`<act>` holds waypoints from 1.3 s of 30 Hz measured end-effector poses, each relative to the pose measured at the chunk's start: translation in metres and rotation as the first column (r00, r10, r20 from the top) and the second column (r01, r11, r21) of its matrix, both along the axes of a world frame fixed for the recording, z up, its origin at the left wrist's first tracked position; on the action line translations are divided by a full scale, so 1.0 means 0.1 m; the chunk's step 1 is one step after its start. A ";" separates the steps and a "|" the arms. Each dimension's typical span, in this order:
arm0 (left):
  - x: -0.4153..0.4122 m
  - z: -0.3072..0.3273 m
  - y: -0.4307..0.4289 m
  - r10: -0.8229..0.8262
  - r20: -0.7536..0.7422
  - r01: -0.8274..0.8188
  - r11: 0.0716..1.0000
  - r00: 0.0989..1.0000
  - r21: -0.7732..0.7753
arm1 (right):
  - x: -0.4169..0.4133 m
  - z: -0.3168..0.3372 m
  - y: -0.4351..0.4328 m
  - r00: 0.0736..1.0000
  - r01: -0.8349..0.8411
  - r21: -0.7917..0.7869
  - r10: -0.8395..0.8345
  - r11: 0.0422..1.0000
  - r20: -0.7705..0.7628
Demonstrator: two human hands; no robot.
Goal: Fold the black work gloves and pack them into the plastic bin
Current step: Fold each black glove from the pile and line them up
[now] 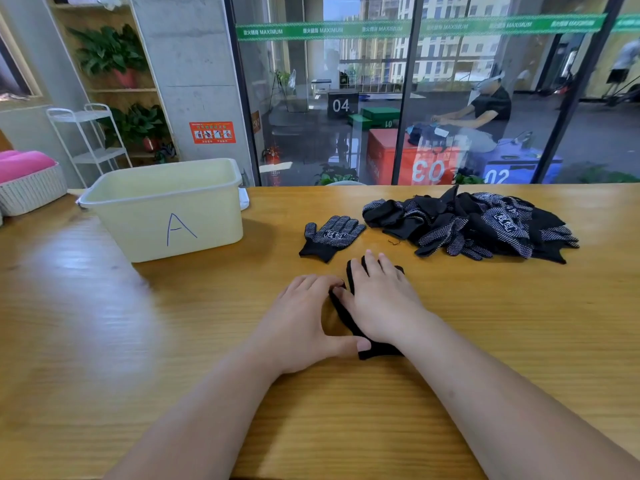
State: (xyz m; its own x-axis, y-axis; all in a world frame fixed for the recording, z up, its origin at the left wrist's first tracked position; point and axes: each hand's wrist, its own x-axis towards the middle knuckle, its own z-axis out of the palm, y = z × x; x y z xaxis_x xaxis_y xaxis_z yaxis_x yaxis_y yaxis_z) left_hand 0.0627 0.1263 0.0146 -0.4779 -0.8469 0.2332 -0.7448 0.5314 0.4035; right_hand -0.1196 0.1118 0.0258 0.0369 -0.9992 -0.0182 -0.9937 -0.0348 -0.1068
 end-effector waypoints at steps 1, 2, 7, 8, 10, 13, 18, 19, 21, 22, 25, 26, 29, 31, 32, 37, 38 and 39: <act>0.01 0.00 -0.01 -0.004 -0.022 0.004 1.000 1.000 0.017 | 0.04 -0.04 -0.02 1.000 0.009 0.024 -0.009 1.000 0.006; 0.03 0.00 -0.01 -0.007 -0.036 0.008 0.999 0.999 0.032 | 0.07 -0.09 -0.04 1.000 0.019 0.042 -0.019 0.999 0.006; 0.13 -0.02 -0.05 -0.013 -0.083 0.022 0.994 0.996 0.110 | 0.08 -0.15 -0.17 0.999 0.053 0.051 -0.053 0.997 0.009; 0.13 -0.03 -0.05 -0.002 -0.083 0.011 0.994 0.997 0.104 | 0.08 -0.14 -0.19 0.999 0.053 0.056 -0.054 0.997 0.008; 0.14 -0.02 -0.05 0.026 -0.078 -0.018 0.995 0.997 0.101 | 0.07 -0.13 -0.22 0.999 0.043 0.071 -0.044 0.997 0.008; 0.16 0.00 -0.04 0.065 -0.099 -0.054 0.993 0.993 0.109 | 0.05 -0.11 -0.17 0.999 0.014 0.103 -0.017 0.995 0.028; 0.14 0.02 -0.07 0.113 -0.154 -0.101 0.991 0.981 0.086 | 0.01 -0.14 -0.12 0.999 0.052 0.040 -0.052 0.998 0.008; 0.14 0.01 -0.08 0.113 -0.148 -0.102 0.991 0.982 0.081 | 0.01 -0.15 -0.13 0.998 0.067 0.050 -0.068 0.996 0.008; 0.13 0.00 -0.08 0.106 -0.132 -0.096 0.992 0.986 0.080 | 0.02 -0.15 -0.16 0.996 0.086 0.065 -0.087 0.994 0.006; 0.12 -0.01 -0.08 0.100 -0.125 -0.091 0.992 0.987 0.082 | 0.03 -0.15 -0.18 0.996 0.090 0.068 -0.090 0.994 0.005; 0.12 -0.02 -0.07 0.086 -0.096 -0.080 0.995 0.992 0.064 | 0.06 -0.12 -0.20 0.996 0.089 0.078 -0.089 0.993 -0.003; 0.12 -0.02 -0.06 0.082 -0.082 -0.077 0.996 0.993 0.053 | 0.06 -0.12 -0.19 0.997 0.081 0.086 -0.081 0.993 -0.005; 0.13 -0.01 -0.06 0.075 -0.060 -0.074 0.997 0.995 0.010 | 0.06 -0.10 -0.08 0.999 0.012 0.103 -0.017 0.995 0.048; 0.14 -0.01 -0.07 0.070 -0.043 -0.071 0.997 0.997 -0.023 | 0.02 -0.06 0.03 0.991 -0.032 0.065 0.023 0.997 0.134; 0.13 -0.01 -0.07 0.064 -0.033 -0.065 0.997 0.997 -0.036 | -0.03 -0.05 0.08 0.988 -0.046 0.038 0.040 0.998 0.149; 0.06 -0.03 -0.04 -0.024 0.046 0.025 0.999 0.999 -0.038 | -0.34 -0.09 0.32 0.996 -0.079 0.058 0.077 0.995 0.035; 0.04 -0.04 -0.03 -0.031 0.078 0.035 0.998 0.996 -0.046 | -0.39 -0.11 0.34 0.995 -0.097 0.076 0.094 0.992 0.037; 0.04 -0.03 -0.02 -0.031 0.103 0.037 0.998 0.994 -0.056 | -0.44 -0.12 0.35 0.992 -0.120 0.079 0.116 0.990 0.056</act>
